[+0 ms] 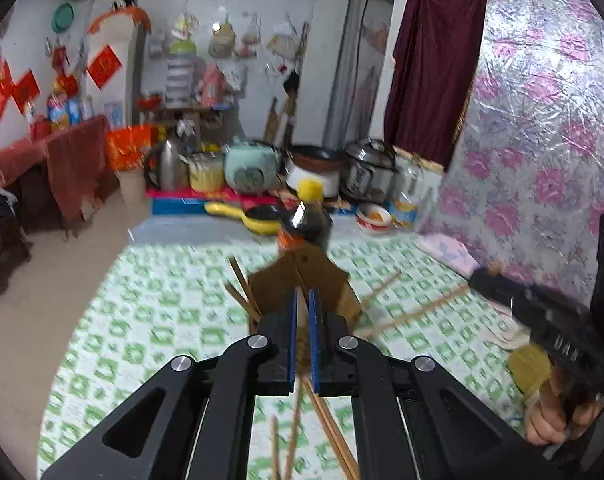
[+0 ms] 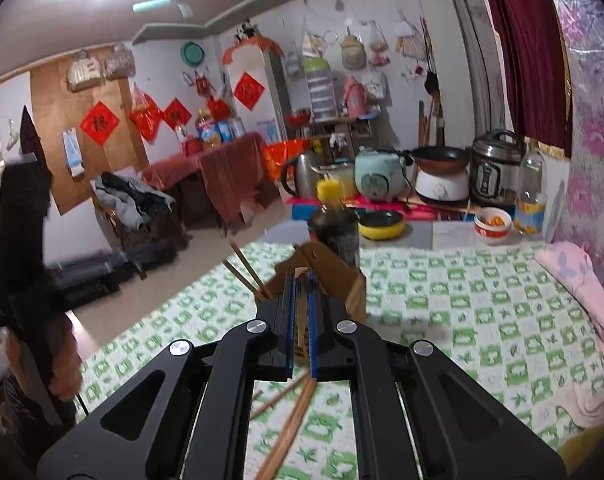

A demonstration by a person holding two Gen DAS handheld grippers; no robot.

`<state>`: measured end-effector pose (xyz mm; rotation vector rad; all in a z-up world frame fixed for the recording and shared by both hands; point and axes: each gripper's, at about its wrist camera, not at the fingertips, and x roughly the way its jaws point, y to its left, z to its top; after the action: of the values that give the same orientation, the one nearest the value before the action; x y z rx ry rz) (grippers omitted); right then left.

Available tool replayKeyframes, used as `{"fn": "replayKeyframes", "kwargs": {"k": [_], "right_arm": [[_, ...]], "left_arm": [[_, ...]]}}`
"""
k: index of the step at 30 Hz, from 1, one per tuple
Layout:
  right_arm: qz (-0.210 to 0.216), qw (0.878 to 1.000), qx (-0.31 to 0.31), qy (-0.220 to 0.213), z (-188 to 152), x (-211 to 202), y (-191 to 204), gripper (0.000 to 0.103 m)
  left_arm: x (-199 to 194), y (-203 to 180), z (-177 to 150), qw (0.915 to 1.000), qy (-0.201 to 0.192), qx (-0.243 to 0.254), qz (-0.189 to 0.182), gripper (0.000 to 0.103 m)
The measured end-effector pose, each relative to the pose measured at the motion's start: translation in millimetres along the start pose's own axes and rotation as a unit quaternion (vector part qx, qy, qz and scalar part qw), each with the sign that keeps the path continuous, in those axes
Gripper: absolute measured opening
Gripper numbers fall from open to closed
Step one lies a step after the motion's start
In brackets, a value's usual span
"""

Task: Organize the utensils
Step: 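Lift the left tool's chopstick over the holder while the right tool carries its chopstick there, then insert the chopstick into the holder and open the left tool while the right tool inserts its own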

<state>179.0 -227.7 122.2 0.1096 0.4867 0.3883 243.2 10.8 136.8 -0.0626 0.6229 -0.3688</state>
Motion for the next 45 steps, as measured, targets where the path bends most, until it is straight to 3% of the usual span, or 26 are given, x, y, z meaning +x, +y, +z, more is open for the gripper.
{"fn": "replayKeyframes", "kwargs": {"k": [3, 7, 12, 15, 21, 23, 25, 30, 38, 45], "right_arm": [[0.009, 1.0, -0.003, 0.003, -6, 2, 0, 0.007], [0.016, 1.0, 0.002, 0.016, -14, 10, -5, 0.007], [0.026, 0.999, 0.019, 0.023, -22, 14, -9, 0.007], [0.025, 0.999, 0.02, 0.024, -30, 16, -8, 0.007], [0.033, 0.999, 0.026, 0.028, -43, 16, -12, 0.007], [0.035, 0.999, 0.028, 0.028, -44, 16, -14, 0.007], [0.038, 0.998, 0.033, 0.029, -45, 17, -18, 0.007], [0.038, 0.998, 0.041, 0.03, -49, 18, -24, 0.007], [0.04, 0.998, 0.041, 0.021, -48, 14, -24, 0.007], [0.029, 0.999, 0.036, 0.025, -51, 17, -26, 0.007]], "left_arm": [[3, 3, -33, 0.9994, 0.033, 0.006, 0.0, 0.008], [-1, 10, -105, 0.9954, 0.093, 0.004, 0.02, 0.028], [-2, 11, -181, 0.9864, 0.161, 0.005, 0.031, 0.03], [6, 8, -207, 0.9822, 0.186, 0.004, 0.03, 0.03], [21, 13, -234, 0.9776, 0.202, 0.01, 0.06, 0.029], [20, 16, -236, 0.9796, 0.192, 0.008, 0.06, 0.025], [17, 17, -236, 0.98, 0.189, 0.005, 0.063, 0.008], [5, 20, -219, 0.9839, 0.166, -0.012, 0.065, 0.008], [-24, 8, -144, 0.9939, 0.091, 0.0, 0.062, 0.006], [-10, -1, -99, 0.9958, 0.072, 0.006, 0.056, 0.006]]}}
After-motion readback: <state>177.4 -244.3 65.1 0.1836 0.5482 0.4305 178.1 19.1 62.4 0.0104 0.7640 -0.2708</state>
